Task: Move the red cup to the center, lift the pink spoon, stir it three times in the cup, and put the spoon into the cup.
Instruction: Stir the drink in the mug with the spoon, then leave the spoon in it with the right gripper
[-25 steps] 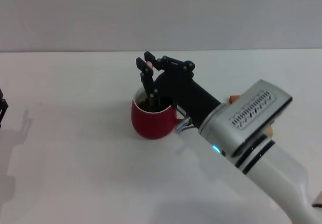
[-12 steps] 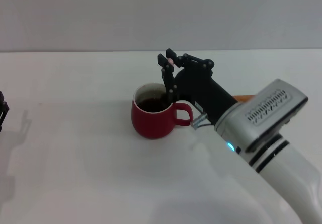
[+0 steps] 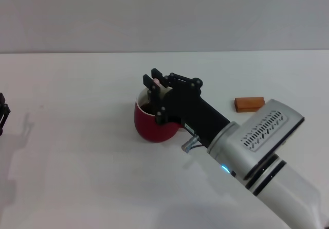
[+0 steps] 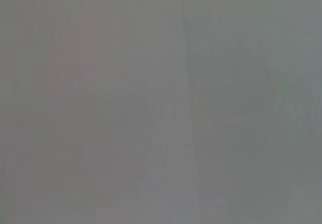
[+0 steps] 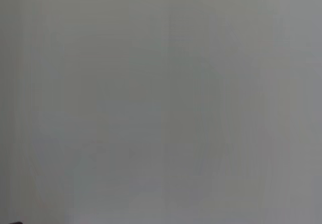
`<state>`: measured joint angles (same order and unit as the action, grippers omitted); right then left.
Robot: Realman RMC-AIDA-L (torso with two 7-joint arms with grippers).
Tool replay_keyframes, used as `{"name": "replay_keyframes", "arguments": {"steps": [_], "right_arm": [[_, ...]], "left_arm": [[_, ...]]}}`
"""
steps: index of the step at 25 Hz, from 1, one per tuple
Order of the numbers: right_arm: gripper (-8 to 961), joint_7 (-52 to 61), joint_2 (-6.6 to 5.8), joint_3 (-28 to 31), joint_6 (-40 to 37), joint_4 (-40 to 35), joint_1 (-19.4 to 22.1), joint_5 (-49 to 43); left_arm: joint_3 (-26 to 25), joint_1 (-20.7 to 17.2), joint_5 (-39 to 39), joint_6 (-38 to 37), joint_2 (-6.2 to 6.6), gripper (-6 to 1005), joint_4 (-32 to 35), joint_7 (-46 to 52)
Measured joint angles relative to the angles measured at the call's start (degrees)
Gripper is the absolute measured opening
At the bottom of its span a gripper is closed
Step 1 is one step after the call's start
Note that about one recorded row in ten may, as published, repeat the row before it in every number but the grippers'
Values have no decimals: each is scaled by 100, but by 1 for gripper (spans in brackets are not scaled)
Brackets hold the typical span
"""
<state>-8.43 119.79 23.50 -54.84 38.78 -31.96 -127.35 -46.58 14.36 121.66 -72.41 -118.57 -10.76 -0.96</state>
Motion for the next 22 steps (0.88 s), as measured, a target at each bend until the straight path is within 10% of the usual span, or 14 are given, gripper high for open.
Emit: {"name": "replay_keyframes", "arguments": {"steps": [22], "right_arm": [[131,-1,-15,148,53,-188,78,11]], "left_arm": [[9,23,14,-16,0,840,-21,0]]}}
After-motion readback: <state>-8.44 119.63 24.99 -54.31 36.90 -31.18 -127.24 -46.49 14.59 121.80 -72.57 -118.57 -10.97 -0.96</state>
